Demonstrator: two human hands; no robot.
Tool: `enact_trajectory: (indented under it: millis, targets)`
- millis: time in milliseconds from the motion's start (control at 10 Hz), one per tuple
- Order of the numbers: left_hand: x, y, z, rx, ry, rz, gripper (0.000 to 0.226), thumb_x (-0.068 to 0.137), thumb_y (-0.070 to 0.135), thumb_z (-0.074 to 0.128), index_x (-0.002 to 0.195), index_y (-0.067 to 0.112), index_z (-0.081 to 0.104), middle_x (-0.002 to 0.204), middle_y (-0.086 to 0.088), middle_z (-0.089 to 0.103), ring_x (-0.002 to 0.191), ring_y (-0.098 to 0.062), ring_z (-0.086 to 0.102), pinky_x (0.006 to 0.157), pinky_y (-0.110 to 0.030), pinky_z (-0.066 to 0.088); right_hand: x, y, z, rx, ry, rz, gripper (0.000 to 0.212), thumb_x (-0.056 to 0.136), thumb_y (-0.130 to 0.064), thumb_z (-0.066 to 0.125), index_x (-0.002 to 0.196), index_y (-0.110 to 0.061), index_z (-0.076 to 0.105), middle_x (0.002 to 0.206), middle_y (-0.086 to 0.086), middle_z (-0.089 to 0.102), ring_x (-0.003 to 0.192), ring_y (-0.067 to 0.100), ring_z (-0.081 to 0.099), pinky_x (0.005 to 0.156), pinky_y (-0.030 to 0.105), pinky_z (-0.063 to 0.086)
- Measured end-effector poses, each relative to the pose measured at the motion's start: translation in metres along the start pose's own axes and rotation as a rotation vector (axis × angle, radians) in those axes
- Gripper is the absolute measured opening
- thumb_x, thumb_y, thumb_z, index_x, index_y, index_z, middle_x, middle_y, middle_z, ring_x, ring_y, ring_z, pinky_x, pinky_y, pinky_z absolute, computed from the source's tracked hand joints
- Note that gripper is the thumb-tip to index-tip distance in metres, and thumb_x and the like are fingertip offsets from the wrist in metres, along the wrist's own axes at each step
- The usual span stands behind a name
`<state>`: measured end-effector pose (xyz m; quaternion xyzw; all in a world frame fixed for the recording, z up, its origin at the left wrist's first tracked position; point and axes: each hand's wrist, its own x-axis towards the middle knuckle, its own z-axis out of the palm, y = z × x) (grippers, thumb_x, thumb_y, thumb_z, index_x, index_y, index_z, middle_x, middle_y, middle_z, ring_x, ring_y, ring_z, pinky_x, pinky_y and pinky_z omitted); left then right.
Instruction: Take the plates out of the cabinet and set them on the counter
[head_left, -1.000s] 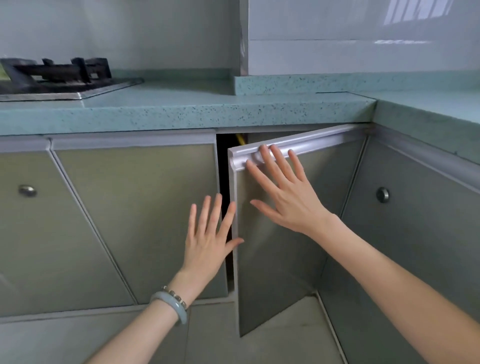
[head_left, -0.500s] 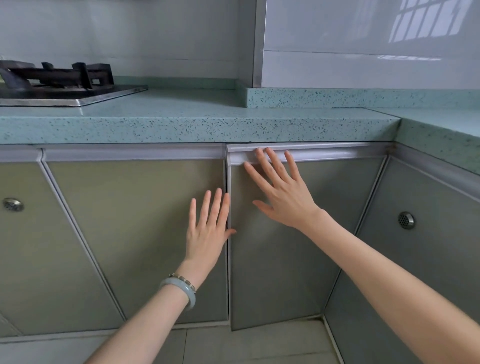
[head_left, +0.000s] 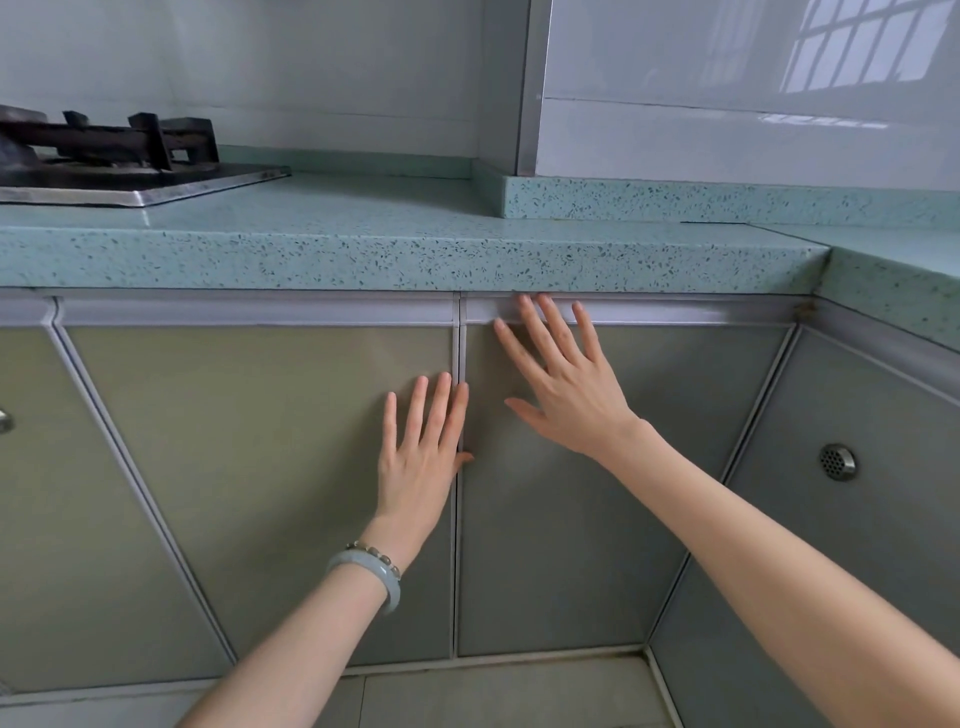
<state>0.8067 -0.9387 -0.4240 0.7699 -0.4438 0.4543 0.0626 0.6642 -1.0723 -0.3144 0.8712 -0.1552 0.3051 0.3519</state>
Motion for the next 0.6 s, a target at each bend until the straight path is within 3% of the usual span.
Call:
enact_trajectory:
  millis: [200, 400, 500, 600]
  targets:
    - [0.001, -0.004, -0.003, -0.051, 0.031, 0.022, 0.1, 0.076, 0.053, 0.07, 0.151, 0.01, 0.019, 0.157, -0.01, 0.022, 0.143, -0.031, 0.026, 0.113, -0.055, 0.026, -0.002, 0.0, 0.001, 0.022, 0.002, 0.013, 0.09, 0.076, -0.052, 0.063, 0.15, -0.017, 0.025, 0.155, 0.016, 0.025, 0.144, 0.033, 0.024, 0.114, 0.056, 0.014]
    - [-0.001, -0.017, -0.03, -0.165, -0.115, 0.068, 0.104, 0.076, 0.051, 0.068, 0.152, 0.012, 0.01, 0.158, -0.011, 0.022, 0.145, -0.03, 0.021, 0.116, -0.055, 0.018, 0.0, -0.006, -0.014, 0.131, -0.096, 0.046, 0.086, 0.076, -0.044, 0.064, 0.149, -0.015, 0.028, 0.155, 0.017, 0.025, 0.144, 0.034, 0.023, 0.114, 0.057, 0.015]
    - [0.003, -0.029, -0.062, -0.238, -0.275, 0.059, 0.102, 0.079, 0.054, 0.064, 0.152, 0.012, 0.007, 0.157, -0.012, 0.023, 0.144, -0.028, 0.025, 0.117, -0.052, 0.017, 0.003, -0.005, -0.042, 0.295, -0.246, 0.089, 0.085, 0.074, -0.034, 0.065, 0.149, -0.014, 0.029, 0.156, 0.017, 0.021, 0.145, 0.036, 0.018, 0.115, 0.057, 0.011]
    - [0.011, -0.045, -0.103, -0.385, -0.545, -0.103, 0.101, 0.081, 0.065, 0.048, 0.152, 0.013, -0.003, 0.158, -0.012, 0.019, 0.145, -0.027, 0.025, 0.119, -0.048, 0.013, 0.011, -0.001, -0.083, 0.556, -0.54, 0.157, 0.085, 0.08, -0.028, 0.06, 0.152, -0.019, 0.015, 0.16, 0.016, -0.001, 0.147, 0.035, -0.005, 0.118, 0.054, 0.001]
